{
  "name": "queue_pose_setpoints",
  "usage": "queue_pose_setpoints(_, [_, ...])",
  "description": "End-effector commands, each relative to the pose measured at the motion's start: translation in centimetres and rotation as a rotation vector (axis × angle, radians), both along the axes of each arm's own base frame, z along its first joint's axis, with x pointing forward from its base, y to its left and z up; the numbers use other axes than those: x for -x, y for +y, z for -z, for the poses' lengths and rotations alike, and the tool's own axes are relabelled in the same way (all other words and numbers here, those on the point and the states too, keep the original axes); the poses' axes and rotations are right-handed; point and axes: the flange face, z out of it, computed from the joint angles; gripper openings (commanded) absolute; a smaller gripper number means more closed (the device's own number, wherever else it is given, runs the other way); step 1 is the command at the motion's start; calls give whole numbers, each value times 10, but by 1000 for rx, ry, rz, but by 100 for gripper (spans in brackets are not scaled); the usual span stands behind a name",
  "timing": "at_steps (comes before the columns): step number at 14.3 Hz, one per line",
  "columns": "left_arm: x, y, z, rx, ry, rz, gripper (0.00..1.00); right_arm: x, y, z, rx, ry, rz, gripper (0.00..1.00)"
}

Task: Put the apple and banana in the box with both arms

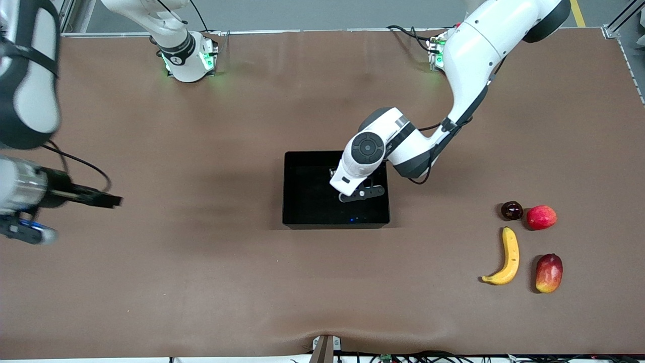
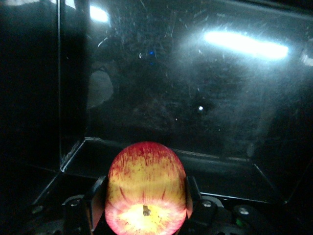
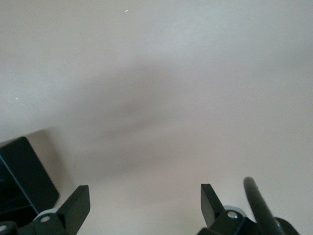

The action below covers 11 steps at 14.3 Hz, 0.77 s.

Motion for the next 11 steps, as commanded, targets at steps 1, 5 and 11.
queue_pose_setpoints(1, [-2,1,10,-19,2,-5,45,26,-23,-34,9,-10,-32,100])
queue_pose_setpoints(5, [1,0,14,-35,7,-5,100,68,-43,-66,15,-37,-5,100])
queue_pose_setpoints(11, [-41,29,-98,-56,-96,-47,100,111,-45,-76,64,-91,-108,100])
